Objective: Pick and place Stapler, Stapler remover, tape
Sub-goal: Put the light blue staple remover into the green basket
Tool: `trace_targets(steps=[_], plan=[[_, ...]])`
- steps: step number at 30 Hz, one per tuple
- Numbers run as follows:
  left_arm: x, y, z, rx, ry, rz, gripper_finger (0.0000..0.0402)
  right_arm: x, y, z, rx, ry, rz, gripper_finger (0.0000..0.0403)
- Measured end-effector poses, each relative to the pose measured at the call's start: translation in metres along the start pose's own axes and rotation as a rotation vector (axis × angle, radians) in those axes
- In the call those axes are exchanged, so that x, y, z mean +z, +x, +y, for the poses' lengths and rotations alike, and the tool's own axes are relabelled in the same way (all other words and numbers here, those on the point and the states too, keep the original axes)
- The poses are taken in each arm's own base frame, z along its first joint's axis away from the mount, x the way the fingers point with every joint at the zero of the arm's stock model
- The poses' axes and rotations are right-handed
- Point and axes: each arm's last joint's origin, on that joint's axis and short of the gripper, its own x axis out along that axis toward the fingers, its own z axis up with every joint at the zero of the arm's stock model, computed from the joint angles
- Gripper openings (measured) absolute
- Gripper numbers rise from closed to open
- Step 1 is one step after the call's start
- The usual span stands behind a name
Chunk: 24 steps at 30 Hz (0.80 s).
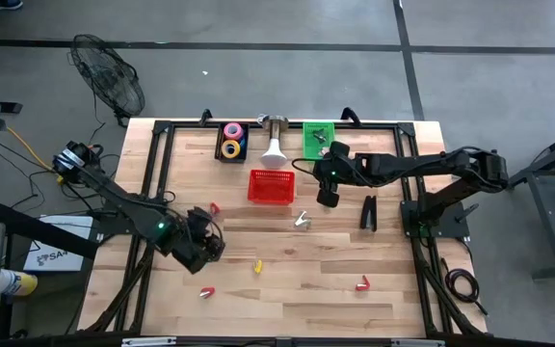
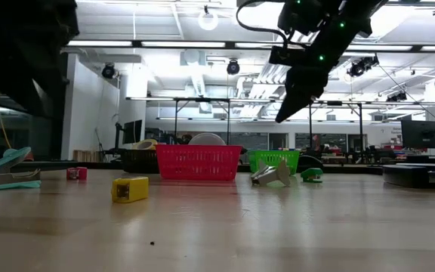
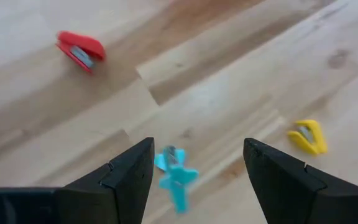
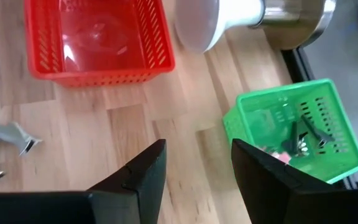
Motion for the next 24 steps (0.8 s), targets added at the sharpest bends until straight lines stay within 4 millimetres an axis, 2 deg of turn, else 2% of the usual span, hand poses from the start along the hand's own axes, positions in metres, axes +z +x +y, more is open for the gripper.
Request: trace_targets(steps=[12,24], plan=[[-0.047,0.019,-0.018,0.114,-0.078,0.074,0.0241,-0.003,0.0,0.001,0.026,-0.009,0.032,0.0166],[-0.065,0.038,-0.024,0.279,-0.106,0.082,0.0241,-0.003,0.0,0.001,0.034,-0.01,0.031,0.0155]])
